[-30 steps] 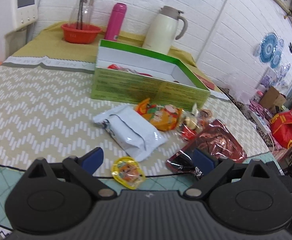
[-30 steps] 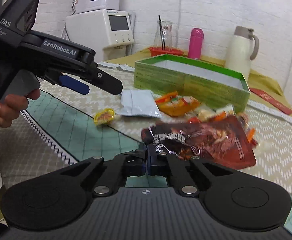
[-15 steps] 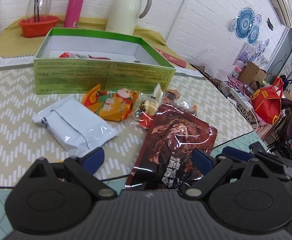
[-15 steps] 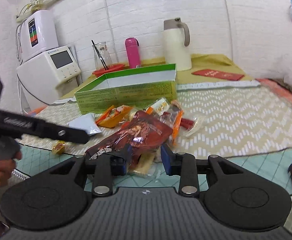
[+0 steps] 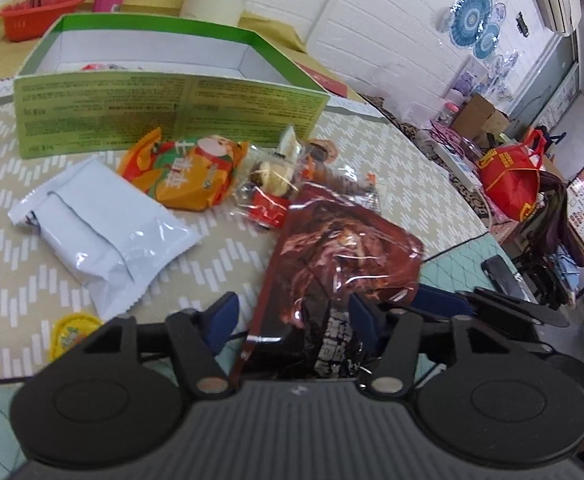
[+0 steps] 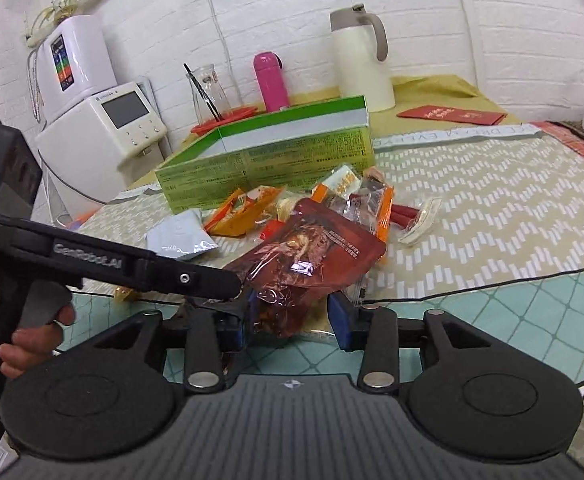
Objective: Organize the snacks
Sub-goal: 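Grasp the brown jerky bag with the right tool and lift it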
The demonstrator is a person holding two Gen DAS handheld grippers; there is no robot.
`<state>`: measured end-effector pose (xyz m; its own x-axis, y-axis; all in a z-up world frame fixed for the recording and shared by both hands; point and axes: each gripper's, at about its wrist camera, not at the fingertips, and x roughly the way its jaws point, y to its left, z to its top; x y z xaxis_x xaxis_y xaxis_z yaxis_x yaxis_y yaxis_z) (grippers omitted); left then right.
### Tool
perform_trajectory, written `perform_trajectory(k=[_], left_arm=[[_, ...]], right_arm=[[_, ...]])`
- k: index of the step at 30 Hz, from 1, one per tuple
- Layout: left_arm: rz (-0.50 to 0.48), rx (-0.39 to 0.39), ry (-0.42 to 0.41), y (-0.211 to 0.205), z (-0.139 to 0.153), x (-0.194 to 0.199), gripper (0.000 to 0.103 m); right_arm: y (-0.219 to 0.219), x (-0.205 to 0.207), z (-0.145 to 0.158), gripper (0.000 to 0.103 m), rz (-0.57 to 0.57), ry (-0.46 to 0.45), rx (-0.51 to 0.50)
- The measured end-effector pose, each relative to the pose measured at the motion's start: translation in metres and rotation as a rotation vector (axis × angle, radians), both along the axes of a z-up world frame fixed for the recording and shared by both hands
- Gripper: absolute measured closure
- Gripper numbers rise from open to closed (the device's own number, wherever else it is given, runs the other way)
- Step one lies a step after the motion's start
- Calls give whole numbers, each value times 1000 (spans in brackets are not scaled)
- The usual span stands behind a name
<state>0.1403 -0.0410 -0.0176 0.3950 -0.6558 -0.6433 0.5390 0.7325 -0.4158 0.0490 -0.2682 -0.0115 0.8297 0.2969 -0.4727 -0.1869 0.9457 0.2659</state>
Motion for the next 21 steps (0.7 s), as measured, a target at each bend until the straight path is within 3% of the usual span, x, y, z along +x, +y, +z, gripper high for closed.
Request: perform_trajectory(k=[1, 6, 12, 18, 21], left_arm=[[-6, -6, 4, 0, 0, -1, 58], [-4, 13, -23, 1, -2, -8, 58], [-24, 6, -29, 10, 1, -23, 66], [3, 1, -28, 19, -3, -26, 63], [7, 10, -47, 20, -5, -31, 72]], right_arm=[[0, 0, 0, 34, 1, -4, 3], [0, -2, 2, 34, -12, -3, -38], [-6, -3, -1, 34, -12, 17, 0], [-1, -6, -1, 30, 3, 28, 19], [-3, -17, -1, 30, 33, 54, 45]])
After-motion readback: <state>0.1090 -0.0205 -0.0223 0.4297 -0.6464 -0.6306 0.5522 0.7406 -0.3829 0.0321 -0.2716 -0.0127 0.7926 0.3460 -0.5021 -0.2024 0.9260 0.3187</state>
